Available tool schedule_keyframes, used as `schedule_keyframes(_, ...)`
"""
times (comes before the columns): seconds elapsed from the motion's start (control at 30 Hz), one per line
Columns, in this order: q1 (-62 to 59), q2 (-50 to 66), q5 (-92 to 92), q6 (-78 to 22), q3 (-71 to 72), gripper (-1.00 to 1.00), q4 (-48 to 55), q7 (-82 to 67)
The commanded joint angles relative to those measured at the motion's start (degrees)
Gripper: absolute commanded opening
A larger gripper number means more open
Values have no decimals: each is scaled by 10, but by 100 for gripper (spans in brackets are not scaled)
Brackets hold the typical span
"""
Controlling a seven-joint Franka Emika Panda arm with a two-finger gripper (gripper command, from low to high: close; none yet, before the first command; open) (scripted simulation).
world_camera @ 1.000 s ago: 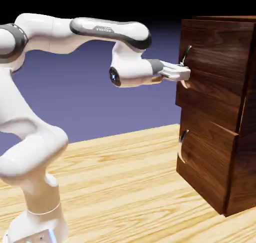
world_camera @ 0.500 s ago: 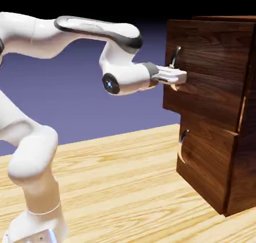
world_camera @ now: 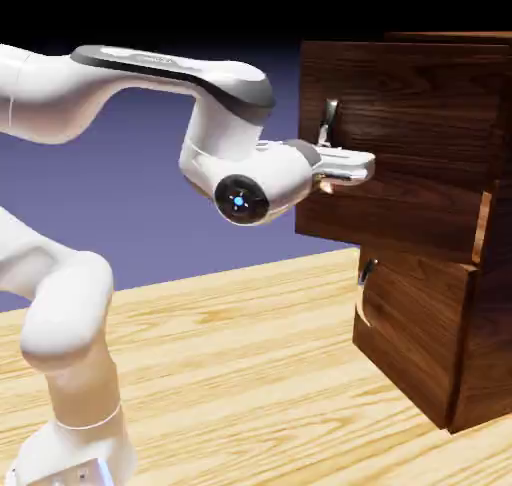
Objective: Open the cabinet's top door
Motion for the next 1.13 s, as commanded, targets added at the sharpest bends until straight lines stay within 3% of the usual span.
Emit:
schedule_keyframes(0.0,-2,6,-22,-26,-17,-100,4,2)
schedule_keyframes(0.37,3,132,-197,-300,-186,-100,119,-11)
schedule_keyframes(1.0,-1,487,-262,-750,-334,-100,463,-111)
schedule_keyframes(1.03,-1,487,-262,-750,-334,100,463,-111)
schedule_keyframes(1.1,-12,507,-255,-769,-339,100,485,-113)
